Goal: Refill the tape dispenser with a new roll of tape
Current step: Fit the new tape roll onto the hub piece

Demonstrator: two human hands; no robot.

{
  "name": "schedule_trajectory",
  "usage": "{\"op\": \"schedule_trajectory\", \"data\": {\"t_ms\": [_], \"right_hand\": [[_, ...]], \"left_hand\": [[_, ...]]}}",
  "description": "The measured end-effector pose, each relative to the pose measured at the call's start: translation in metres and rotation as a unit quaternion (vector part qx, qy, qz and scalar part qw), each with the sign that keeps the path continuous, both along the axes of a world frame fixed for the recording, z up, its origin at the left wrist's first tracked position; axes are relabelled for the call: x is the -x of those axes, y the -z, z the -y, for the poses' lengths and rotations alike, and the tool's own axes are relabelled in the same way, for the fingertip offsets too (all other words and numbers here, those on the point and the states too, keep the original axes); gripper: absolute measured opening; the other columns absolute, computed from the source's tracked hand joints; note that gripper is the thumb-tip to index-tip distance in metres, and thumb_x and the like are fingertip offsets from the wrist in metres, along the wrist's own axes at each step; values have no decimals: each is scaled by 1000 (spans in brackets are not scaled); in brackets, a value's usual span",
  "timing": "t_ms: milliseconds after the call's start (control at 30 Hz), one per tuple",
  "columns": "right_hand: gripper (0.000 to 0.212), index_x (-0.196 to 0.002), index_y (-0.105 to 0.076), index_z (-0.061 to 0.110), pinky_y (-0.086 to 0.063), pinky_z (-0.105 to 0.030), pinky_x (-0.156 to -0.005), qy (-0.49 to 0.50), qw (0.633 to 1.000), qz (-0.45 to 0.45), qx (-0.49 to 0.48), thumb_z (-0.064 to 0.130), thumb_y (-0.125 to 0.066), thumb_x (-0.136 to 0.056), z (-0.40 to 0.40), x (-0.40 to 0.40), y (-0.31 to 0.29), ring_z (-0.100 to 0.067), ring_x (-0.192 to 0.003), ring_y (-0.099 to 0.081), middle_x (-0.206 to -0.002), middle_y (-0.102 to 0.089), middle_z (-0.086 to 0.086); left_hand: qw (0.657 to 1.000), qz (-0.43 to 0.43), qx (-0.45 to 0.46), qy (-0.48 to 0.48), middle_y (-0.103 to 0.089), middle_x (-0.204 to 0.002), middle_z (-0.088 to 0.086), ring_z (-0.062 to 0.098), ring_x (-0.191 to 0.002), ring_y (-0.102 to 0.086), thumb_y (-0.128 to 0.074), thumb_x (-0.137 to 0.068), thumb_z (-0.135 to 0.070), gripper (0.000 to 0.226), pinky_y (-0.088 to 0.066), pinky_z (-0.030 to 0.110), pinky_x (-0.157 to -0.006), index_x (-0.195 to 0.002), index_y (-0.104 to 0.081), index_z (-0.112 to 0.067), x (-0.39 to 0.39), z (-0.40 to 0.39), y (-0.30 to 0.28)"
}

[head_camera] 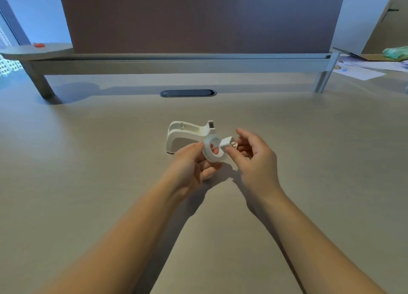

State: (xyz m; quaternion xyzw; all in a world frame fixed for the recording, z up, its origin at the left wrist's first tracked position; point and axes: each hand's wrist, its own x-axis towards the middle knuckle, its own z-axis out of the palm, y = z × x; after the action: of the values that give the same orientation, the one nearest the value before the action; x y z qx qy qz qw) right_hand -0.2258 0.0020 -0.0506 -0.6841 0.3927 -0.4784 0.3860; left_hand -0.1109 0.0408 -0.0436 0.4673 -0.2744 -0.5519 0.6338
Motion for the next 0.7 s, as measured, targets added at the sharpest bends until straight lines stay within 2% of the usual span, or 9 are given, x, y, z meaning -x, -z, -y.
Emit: {"op": "schedule_trajectory", "data": {"t_ms": [67, 133, 200, 267, 367, 533, 600, 700], "right_hand": [[25, -107, -59, 12, -51, -27, -79, -5, 999, -15, 37, 13, -62, -82, 0, -5, 2, -9, -84, -56, -96, -58, -1], [20, -101, -61, 11, -48, -13, -73, -10, 997, -34, 66, 14, -63, -82, 0, -8, 6, -2, -81, -54, -93, -58, 1], [20, -101, -61, 10, -43, -2, -69, -14, 994, -59, 91, 15, -63, -82, 3, -9, 10, 3, -79, -52, -93, -57, 4], [21, -102, -61, 9, -40, 3, -69, -16, 990, -82, 113, 15, -62, -82, 5, -10, 13, 5, -78, -50, -93, -56, 5], [20, -101, -62, 7, -37, 4, -69, -21, 984, -105, 141, 14, -62, -82, 6, -11, 15, 7, -77, -47, -92, -54, 5], [21, -100, -62, 4, -40, -2, -67, -22, 976, -129, 174, 15, -61, -82, 8, -12, 14, -3, -78, -48, -96, -61, -6], [21, -101, -61, 4, -39, -8, -69, -23, 972, -148, 183, 14, -61, -83, 8, -12, 14, -11, -84, -51, -100, -65, -14], [25, -100, -61, 2, -40, -13, -68, -21, 963, -171, 208, 18, -57, -82, 8, -13, 14, -16, -84, -53, -98, -65, -18]], "left_hand": [[1000, -18, 0, -2, -59, -79, 12, 18, -70, -49, -36, -90, -20, 26, -46, 27, -59, -81, -58, -8, -5, -3, 3], [1000, -24, -7, -7, -65, -80, 11, 13, -64, -63, -35, -91, -22, 28, -55, 24, -57, -88, -58, -7, -8, -5, 7], [999, -35, -7, -7, -68, -81, 11, 12, -61, -68, -34, -91, -22, 27, -57, 21, -55, -93, -56, -6, -9, -4, 10], [999, -37, -3, -6, -72, -72, 7, 11, -60, -69, -34, -91, -21, 26, -57, 21, -53, -90, -56, -7, -9, -4, 13], [1000, -27, 10, -11, -72, -61, 4, 12, -56, -66, -35, -91, -19, 26, -53, 18, -46, -83, -57, -8, -8, -2, 13], [999, 5, 20, -25, -59, -72, 11, 17, -65, -46, -34, -91, -18, 27, -44, 16, -43, -80, -57, -8, -7, -1, 12], [999, 18, 24, -27, -61, -65, 9, 15, -59, -47, -33, -92, -18, 29, -39, 16, -42, -79, -57, -7, -8, 0, 14], [999, 25, 31, -37, -62, -55, 6, 10, -40, -47, -33, -92, -16, 29, -37, 16, -38, -78, -56, -5, -7, 0, 13]]}}
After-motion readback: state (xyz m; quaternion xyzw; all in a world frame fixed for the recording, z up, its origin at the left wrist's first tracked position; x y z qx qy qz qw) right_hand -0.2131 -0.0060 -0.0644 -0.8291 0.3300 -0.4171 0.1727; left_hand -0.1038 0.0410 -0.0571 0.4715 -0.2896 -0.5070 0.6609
